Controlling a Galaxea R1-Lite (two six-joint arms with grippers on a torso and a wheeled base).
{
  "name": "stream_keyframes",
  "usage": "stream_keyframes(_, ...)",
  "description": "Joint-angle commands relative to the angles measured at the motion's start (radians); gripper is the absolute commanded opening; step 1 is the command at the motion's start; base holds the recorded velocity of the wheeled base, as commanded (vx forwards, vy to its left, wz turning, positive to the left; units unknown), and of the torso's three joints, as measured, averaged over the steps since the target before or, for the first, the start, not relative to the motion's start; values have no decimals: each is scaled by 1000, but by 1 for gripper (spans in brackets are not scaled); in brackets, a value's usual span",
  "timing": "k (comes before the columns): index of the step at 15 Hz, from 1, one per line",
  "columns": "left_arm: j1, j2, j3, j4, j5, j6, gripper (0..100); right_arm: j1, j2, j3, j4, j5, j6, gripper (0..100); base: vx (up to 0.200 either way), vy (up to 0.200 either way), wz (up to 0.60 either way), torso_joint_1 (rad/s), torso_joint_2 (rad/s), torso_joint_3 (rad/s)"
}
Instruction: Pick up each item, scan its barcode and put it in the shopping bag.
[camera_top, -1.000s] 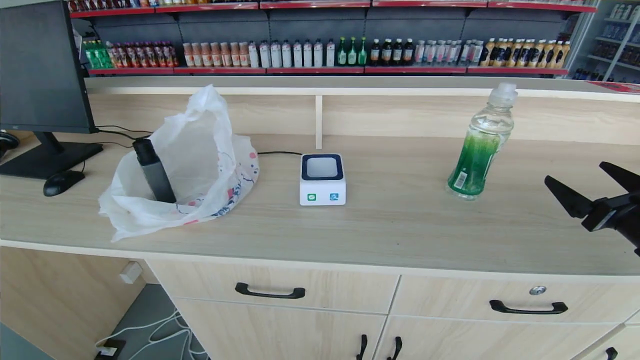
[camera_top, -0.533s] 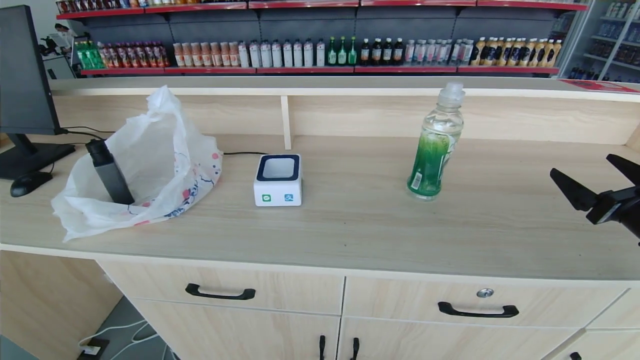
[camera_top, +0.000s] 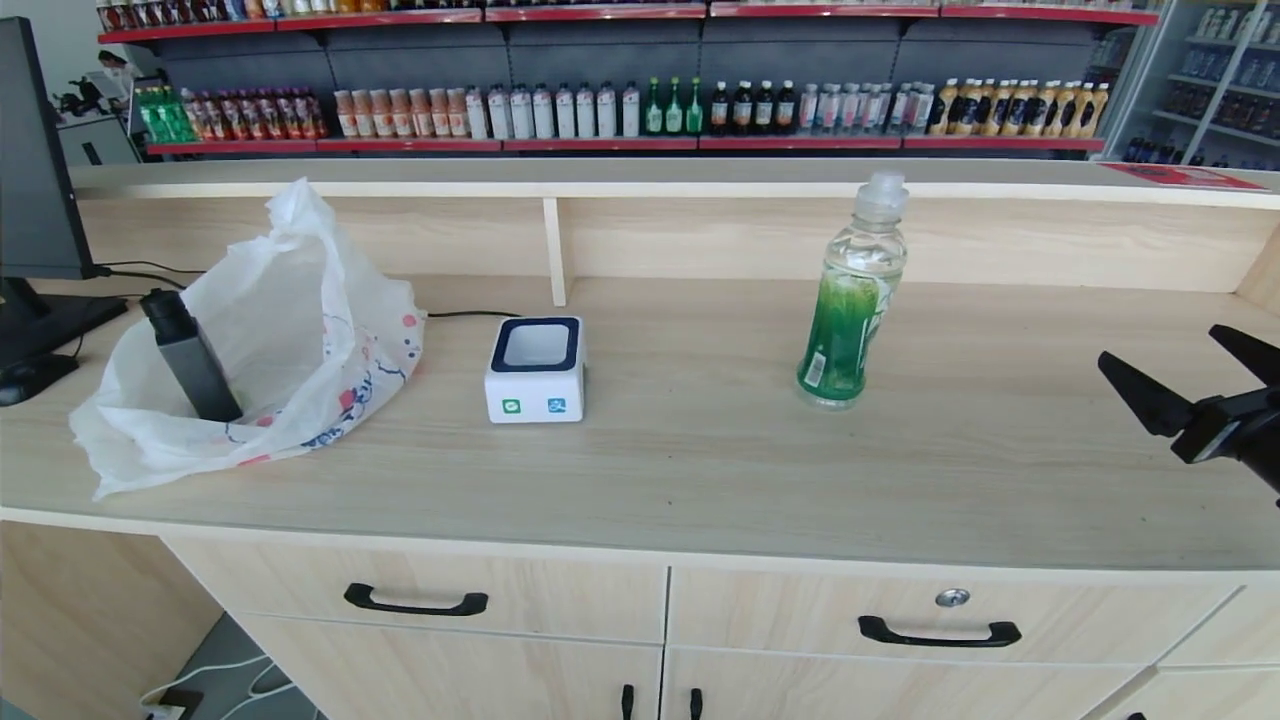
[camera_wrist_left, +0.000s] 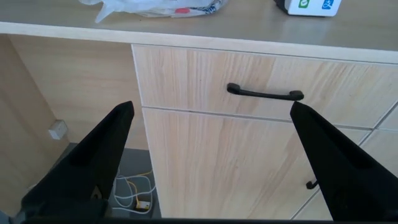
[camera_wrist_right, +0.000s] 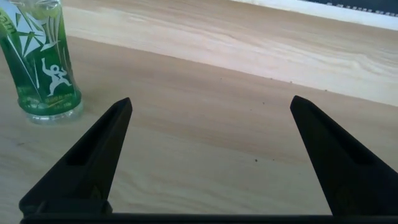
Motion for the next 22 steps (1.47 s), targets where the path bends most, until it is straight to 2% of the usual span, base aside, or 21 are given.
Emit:
stream_keyframes(1, 0, 0, 0, -1, 0, 1, 100, 1, 2, 1, 1, 1, -1, 100, 200, 0, 0, -7, -7, 2)
stream_keyframes(6, 2, 0, 0, -1, 0, -2, 100, 7, -5, 20, 1, 2, 1, 100, 40, 0, 0, 3, 2, 0)
stream_keyframes(8, 2, 0, 0, -1, 0, -2, 100, 54, -15, 21, 1, 1, 21, 100, 0, 0, 0, 0, 0, 0)
stream_keyframes(10, 0, 0, 0, 1, 0, -2, 100, 171, -18, 46, 1, -21, 88, 100, 0, 0, 0, 0, 0, 0)
stream_keyframes(12, 2, 0, 0, -1, 0, -2, 100, 271, -22, 70, 1, -145, 139, 100, 0, 0, 0, 0, 0, 0)
stream_keyframes(13, 0, 0, 0, -1, 0, -1, 100, 418, -22, 64, 1, -291, 183, 100, 0, 0, 0, 0, 0, 0)
stream_keyframes(14, 2, 0, 0, -1, 0, -1, 100, 466, -22, 60, 1, -329, 194, 100, 0, 0, 0, 0, 0, 0)
stream_keyframes(15, 0, 0, 0, -1, 0, -1, 100, 570, -15, 58, 1, -441, 220, 100, 0, 0, 0, 0, 0, 0)
stream_keyframes(17, 0, 0, 0, -1, 0, -1, 100, 594, 8, 37, 1, -456, 222, 100, 0, 0, 0, 0, 0, 0)
stream_keyframes(20, 0, 0, 0, 1, 0, -1, 100, 593, 110, -138, 1, -458, 223, 100, 0, 0, 0, 0, 0, 0)
stream_keyframes(22, 0, -1, 0, -1, 0, -1, 100, 593, 134, -160, 1, -456, 220, 100, 0, 0, 0, 0, 0, 0)
